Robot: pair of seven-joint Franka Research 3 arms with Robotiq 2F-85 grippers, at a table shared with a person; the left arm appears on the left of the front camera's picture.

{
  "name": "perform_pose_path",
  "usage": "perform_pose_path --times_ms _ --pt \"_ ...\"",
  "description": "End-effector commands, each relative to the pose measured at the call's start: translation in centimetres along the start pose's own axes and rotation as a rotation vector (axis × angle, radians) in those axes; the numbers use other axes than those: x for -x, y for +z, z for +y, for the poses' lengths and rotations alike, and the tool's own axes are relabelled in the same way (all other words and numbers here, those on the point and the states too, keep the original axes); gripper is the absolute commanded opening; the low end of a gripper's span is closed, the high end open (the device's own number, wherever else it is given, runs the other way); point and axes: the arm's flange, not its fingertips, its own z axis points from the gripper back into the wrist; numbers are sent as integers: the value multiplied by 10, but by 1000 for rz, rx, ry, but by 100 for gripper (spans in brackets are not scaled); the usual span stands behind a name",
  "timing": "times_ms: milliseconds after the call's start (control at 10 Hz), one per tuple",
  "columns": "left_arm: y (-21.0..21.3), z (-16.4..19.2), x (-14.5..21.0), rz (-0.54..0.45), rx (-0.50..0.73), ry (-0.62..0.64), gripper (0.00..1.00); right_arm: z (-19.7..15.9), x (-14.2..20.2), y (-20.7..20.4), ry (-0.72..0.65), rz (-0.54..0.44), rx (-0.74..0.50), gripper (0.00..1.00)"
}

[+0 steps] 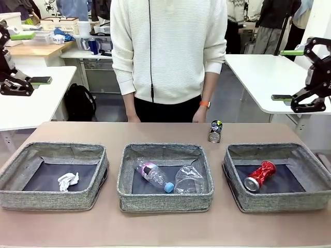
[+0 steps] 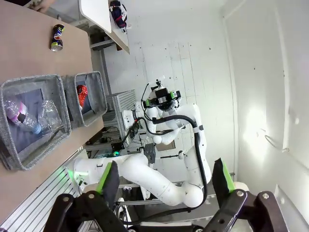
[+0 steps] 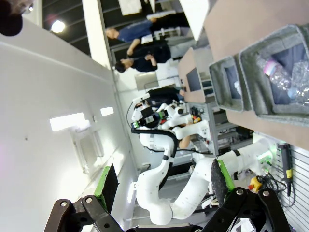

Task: Sort the waste into the appropriate baskets.
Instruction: Pick up the waste item pointed out by the person.

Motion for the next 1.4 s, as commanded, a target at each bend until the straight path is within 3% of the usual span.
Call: perform_pose_path --times_ms 0,1200,1300 --pt "3 -2 -1 3 25 -10 100 2 -1 -2 19 7 -20 100" --pt "3 -2 -1 3 25 -10 100 0 0 0 0 0 0 100" --pt "3 -2 -1 3 25 -10 100 6 9 -26 168 -436 431 100"
